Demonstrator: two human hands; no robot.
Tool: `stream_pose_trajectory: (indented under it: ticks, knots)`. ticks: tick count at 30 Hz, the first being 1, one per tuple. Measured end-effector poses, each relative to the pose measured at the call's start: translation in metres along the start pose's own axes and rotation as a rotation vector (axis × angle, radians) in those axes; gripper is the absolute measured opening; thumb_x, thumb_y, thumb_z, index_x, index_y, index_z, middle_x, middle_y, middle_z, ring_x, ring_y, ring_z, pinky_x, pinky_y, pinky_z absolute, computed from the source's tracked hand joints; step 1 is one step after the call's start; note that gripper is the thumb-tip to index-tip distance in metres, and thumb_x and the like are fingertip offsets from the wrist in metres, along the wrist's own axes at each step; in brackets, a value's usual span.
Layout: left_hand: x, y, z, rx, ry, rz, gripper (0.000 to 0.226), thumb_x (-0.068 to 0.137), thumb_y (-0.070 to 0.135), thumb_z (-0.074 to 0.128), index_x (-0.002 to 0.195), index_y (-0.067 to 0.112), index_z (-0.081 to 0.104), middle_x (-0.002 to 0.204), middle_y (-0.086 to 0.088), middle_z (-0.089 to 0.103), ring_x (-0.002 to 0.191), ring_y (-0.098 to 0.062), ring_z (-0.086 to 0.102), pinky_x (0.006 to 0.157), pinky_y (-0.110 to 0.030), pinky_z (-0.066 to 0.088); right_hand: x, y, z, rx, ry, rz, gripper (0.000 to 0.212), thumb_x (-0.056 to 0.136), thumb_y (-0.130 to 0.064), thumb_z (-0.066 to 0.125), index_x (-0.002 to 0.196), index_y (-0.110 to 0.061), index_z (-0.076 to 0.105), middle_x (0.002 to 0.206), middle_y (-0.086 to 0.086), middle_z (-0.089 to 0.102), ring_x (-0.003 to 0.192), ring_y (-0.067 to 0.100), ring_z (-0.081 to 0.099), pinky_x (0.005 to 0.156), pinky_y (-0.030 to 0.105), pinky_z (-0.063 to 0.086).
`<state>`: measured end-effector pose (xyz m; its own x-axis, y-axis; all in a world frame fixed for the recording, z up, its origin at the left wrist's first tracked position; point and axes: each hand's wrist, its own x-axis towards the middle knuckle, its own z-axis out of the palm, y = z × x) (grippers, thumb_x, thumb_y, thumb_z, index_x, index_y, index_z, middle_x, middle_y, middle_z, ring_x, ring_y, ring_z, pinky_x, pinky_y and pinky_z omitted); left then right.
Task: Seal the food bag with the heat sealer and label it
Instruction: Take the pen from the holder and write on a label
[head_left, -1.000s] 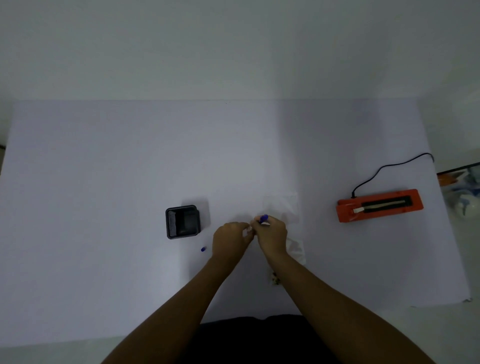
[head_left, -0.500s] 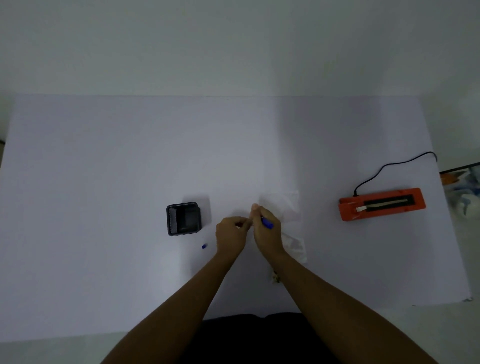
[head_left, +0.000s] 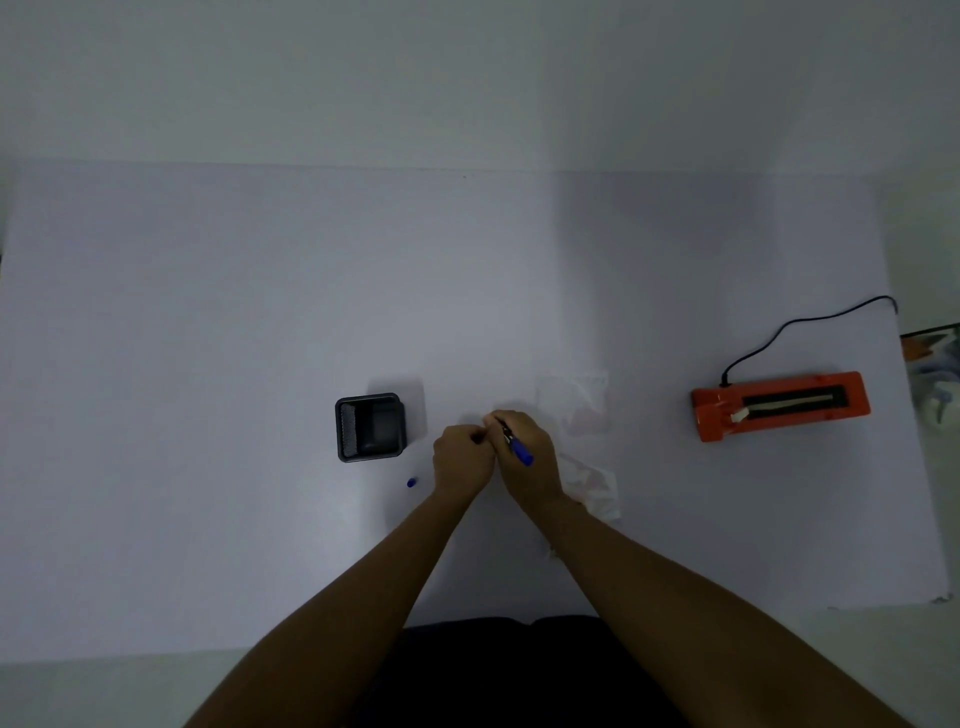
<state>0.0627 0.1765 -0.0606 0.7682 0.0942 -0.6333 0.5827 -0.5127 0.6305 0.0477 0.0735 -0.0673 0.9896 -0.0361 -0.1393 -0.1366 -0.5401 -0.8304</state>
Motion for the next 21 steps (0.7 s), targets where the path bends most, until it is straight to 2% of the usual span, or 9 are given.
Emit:
stream_pose_trajectory:
  ticks: [2, 4, 6, 10, 14, 18, 21]
  knots:
    - [0.002, -0.004, 0.0, -0.028, 0.003, -0.012, 0.03, 0.089, 0.007, 0.056, 0.061, -0.002, 0.065, 0.058, -0.017, 0.064, 0.054, -0.029, 0.062, 0.058, -0.04, 0.055, 0.0, 0.003, 0.002, -0.008, 0.004, -0.02, 0.016, 0.097, -0.012, 0.055, 0.1, -0.002, 0.067, 0.091, 0.013, 0.069, 0.08, 0.019, 0.065, 0.076, 0.019, 0.053]
    - [0.004, -0.007, 0.0, -0.032, 0.027, -0.029, 0.029, 0.088, 0.009, 0.058, 0.063, -0.002, 0.068, 0.061, -0.019, 0.067, 0.06, -0.034, 0.067, 0.061, -0.043, 0.057, 0.002, 0.006, 0.003, -0.003, -0.006, -0.018, 0.016, 0.097, -0.013, 0.056, 0.1, -0.003, 0.067, 0.091, 0.012, 0.068, 0.081, 0.018, 0.064, 0.077, 0.02, 0.053]
    - [0.005, -0.01, -0.001, -0.001, 0.051, -0.035, 0.028, 0.088, 0.013, 0.06, 0.064, 0.002, 0.07, 0.06, -0.013, 0.067, 0.058, -0.03, 0.067, 0.056, -0.039, 0.057, 0.003, 0.012, 0.006, -0.019, -0.042, -0.015, 0.015, 0.097, -0.014, 0.056, 0.099, -0.005, 0.068, 0.09, 0.01, 0.068, 0.08, 0.019, 0.064, 0.076, 0.028, 0.054]
    - [0.004, -0.009, -0.006, 0.091, 0.063, -0.027, 0.019, 0.088, 0.013, 0.062, 0.074, 0.01, 0.074, 0.064, 0.001, 0.065, 0.053, -0.011, 0.057, 0.047, -0.017, 0.039, 0.005, 0.018, 0.012, -0.06, -0.097, -0.027, 0.016, 0.096, -0.015, 0.054, 0.096, -0.006, 0.068, 0.087, 0.011, 0.068, 0.077, 0.022, 0.063, 0.073, 0.037, 0.055]
    - [0.006, -0.013, -0.005, 0.134, 0.058, -0.058, 0.022, 0.087, 0.01, 0.059, 0.068, 0.01, 0.07, 0.064, -0.003, 0.067, 0.053, -0.012, 0.058, 0.047, -0.018, 0.041, 0.007, 0.016, 0.015, -0.054, -0.131, -0.015, 0.034, 0.096, -0.03, 0.045, 0.096, -0.005, 0.068, 0.086, 0.012, 0.069, 0.077, 0.021, 0.065, 0.075, 0.035, 0.056]
    - [0.008, -0.016, -0.008, 0.15, 0.054, -0.067, 0.024, 0.087, 0.014, 0.06, 0.065, 0.014, 0.067, 0.061, -0.003, 0.066, 0.055, -0.017, 0.061, 0.051, -0.022, 0.045, 0.007, 0.017, 0.016, -0.069, -0.146, -0.009, 0.026, 0.097, -0.023, 0.048, 0.093, -0.008, 0.068, 0.083, 0.009, 0.067, 0.073, 0.018, 0.062, 0.072, 0.034, 0.055]
    - [0.009, -0.016, -0.01, 0.16, 0.053, -0.053, 0.026, 0.088, 0.015, 0.059, 0.064, 0.011, 0.067, 0.061, -0.006, 0.066, 0.053, -0.017, 0.06, 0.051, -0.023, 0.048, 0.006, 0.016, 0.017, -0.077, -0.134, 0.005, 0.029, 0.096, -0.027, 0.045, 0.092, -0.009, 0.068, 0.082, 0.007, 0.066, 0.072, 0.017, 0.061, 0.07, 0.034, 0.055]
